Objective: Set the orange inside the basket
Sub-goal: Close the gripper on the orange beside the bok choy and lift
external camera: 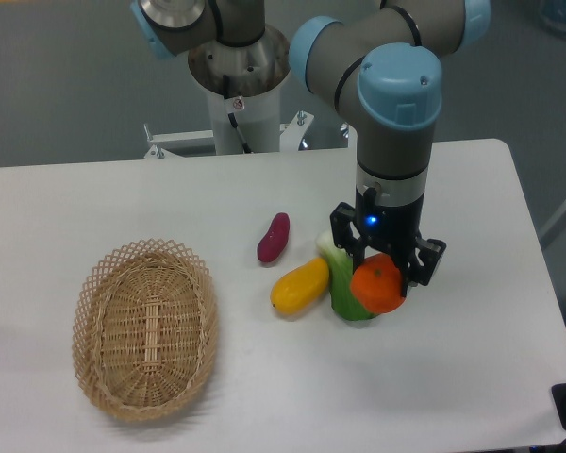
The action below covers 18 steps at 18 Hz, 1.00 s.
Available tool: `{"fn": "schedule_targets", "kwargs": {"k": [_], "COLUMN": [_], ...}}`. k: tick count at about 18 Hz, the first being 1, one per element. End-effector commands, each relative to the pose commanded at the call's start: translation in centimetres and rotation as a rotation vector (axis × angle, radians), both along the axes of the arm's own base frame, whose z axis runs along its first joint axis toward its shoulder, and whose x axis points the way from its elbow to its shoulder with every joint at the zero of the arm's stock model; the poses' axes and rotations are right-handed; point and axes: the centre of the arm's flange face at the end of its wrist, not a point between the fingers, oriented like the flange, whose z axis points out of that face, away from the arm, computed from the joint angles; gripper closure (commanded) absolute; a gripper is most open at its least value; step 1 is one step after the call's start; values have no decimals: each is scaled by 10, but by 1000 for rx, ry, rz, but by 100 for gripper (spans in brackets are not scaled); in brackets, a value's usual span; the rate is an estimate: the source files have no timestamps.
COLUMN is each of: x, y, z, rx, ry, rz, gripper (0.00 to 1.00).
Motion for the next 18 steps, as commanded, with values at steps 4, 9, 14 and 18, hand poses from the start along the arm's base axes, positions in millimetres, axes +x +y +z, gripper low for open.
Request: {"fn": "schedule_targets", "kwargs": {"k": [4, 9, 14, 18], "x": [2, 3, 3, 6], "y": [-1, -1, 0, 4], "z": [5, 8, 8, 7], "rx": [5, 11, 11, 14], "ry": [6, 9, 9, 3], "rz": [1, -1, -1, 7], "gripper": [36, 36, 36, 36]}}
